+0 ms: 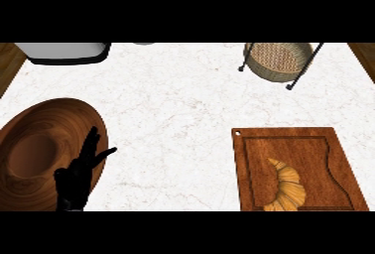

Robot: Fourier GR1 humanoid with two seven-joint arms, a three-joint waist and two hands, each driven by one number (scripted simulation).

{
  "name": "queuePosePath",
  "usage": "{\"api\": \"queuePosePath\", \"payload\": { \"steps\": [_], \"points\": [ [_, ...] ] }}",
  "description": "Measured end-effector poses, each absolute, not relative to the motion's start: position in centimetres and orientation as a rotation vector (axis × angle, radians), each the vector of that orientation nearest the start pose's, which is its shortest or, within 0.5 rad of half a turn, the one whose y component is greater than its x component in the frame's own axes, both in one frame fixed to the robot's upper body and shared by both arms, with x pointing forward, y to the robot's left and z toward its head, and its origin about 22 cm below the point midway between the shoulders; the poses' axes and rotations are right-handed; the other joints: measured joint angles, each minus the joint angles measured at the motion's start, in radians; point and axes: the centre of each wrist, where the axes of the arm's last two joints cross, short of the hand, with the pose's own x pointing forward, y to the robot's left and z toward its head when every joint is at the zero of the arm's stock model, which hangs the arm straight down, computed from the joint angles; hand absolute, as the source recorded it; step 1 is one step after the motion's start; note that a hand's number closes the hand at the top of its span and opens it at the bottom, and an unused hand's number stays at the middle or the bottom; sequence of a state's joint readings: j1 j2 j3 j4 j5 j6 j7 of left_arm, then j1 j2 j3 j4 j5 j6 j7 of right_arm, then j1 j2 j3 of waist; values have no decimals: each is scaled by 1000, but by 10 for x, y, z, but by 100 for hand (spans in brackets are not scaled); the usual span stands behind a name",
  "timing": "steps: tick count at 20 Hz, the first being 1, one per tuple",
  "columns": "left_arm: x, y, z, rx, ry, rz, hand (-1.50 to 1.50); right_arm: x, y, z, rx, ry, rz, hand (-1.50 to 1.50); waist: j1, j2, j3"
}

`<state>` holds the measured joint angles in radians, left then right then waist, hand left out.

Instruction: Pick the bell pepper from the cutting board and place it in the tiered basket

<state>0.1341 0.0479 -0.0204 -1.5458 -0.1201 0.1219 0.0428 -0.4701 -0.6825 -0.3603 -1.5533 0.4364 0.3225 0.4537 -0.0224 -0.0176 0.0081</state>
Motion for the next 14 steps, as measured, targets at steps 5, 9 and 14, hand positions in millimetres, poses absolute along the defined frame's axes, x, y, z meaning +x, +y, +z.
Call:
{"api": "queuePosePath", "payload": {
  "steps": [5, 9, 14],
  "points": [
    [211, 243, -30, 239, -1384, -33, 0, 283, -387, 300, -1122, -1402, 462, 150, 15, 5, -1],
    [214, 235, -30, 247, -1383, -38, 0, 284, -386, 320, -1145, -1417, 440, 150, 26, 8, 0],
    [216, 233, -29, 228, -1390, -44, 0, 306, -371, 332, -1160, -1401, 406, 150, 40, 12, 0]
  ]
}}
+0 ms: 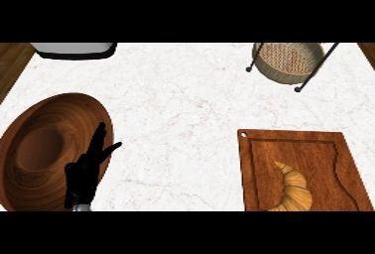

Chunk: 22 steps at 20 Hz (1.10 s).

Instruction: Pick the bell pepper from the cutting board and place it in the tiered basket

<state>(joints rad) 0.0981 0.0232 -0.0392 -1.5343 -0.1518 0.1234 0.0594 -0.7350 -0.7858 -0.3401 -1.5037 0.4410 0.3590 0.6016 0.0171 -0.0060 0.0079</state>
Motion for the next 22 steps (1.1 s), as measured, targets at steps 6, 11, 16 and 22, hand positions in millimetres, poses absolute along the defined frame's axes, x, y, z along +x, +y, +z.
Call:
{"api": "queuePosePath", "payload": {
  "steps": [6, 11, 16, 22],
  "points": [
    [221, 231, -29, 214, -1396, -56, 0, 348, -363, 341, -1153, -1382, 370, 150, 15, 4, 1],
    [222, 232, -29, 205, -1406, -57, 0, 378, -364, 333, -1127, -1372, 404, 150, 19, 7, 1],
    [222, 234, -30, 198, -1418, -62, 0, 403, -358, 314, -1108, -1361, 468, 150, 19, 8, 1],
    [224, 232, -29, 193, -1415, -69, 0, 430, -343, 289, -1118, -1312, 499, 150, 25, 11, 1]
  ]
}}
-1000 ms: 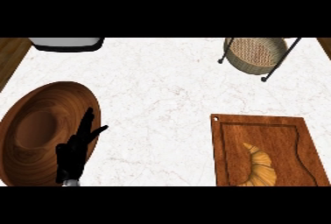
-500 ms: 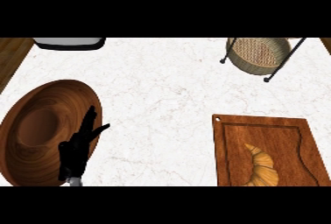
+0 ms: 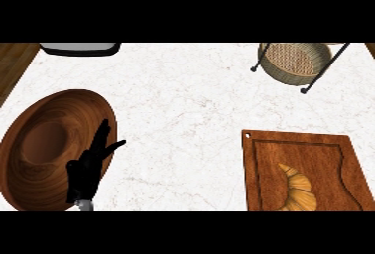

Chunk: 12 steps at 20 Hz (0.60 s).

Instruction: Pick the bell pepper from the cutting board and place it in the tiered basket

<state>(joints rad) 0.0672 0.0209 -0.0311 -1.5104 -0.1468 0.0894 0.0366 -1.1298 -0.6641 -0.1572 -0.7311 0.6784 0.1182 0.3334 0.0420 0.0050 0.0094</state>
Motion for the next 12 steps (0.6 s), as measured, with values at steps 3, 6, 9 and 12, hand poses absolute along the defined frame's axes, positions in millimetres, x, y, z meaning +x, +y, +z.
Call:
{"api": "queuePosePath", "payload": {
  "steps": [3, 6, 9, 12],
  "points": [
    [224, 230, -27, 198, -1410, -75, 0, 442, -335, 271, -1115, -1289, 486, 150, 1, 1, -2],
    [226, 229, -26, 195, -1403, -67, 0, 449, -333, 264, -1099, -1290, 464, 150, 5, 1, -3],
    [226, 228, -27, 200, -1413, -67, 0, 453, -336, 252, -1015, -1316, 390, -150, 7, 2, -5],
    [227, 227, -27, 201, -1415, -66, 0, 458, -332, 240, -894, -1331, 293, -150, 9, 5, -1]
  ]
}}
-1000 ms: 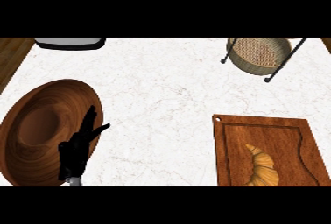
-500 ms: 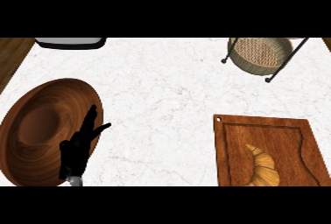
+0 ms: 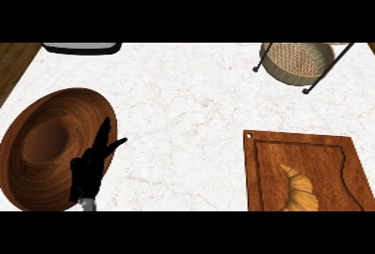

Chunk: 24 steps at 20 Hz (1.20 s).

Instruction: Pick the bell pepper from the cutting board and place it in the tiered basket

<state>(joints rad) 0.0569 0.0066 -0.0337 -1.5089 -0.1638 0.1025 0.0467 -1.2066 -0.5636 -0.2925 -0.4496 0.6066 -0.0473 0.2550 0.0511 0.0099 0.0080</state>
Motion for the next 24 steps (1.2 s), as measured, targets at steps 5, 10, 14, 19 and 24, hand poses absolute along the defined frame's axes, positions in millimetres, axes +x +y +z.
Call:
{"api": "queuePosePath", "payload": {
  "steps": [5, 10, 14, 19, 24],
  "points": [
    [226, 227, -27, 196, -1422, -74, 0, 460, -335, 227, -743, -1404, 146, -150, 0, 0, -2],
    [226, 226, -28, 196, -1419, -69, 0, 456, -349, 228, -654, -1500, -13, -150, -5, 0, 1],
    [225, 228, -27, 191, -1411, -65, 0, 448, -371, 238, -716, -1572, -168, -150, -10, 0, 2],
    [221, 232, -29, 203, -1413, -61, 0, 425, -420, 259, -848, -1554, -367, -150, -27, -5, 0],
    [216, 234, -33, 231, -1406, -40, 0, 382, -485, 275, -889, -1515, -488, -150, -48, -13, 1]
  ]
}}
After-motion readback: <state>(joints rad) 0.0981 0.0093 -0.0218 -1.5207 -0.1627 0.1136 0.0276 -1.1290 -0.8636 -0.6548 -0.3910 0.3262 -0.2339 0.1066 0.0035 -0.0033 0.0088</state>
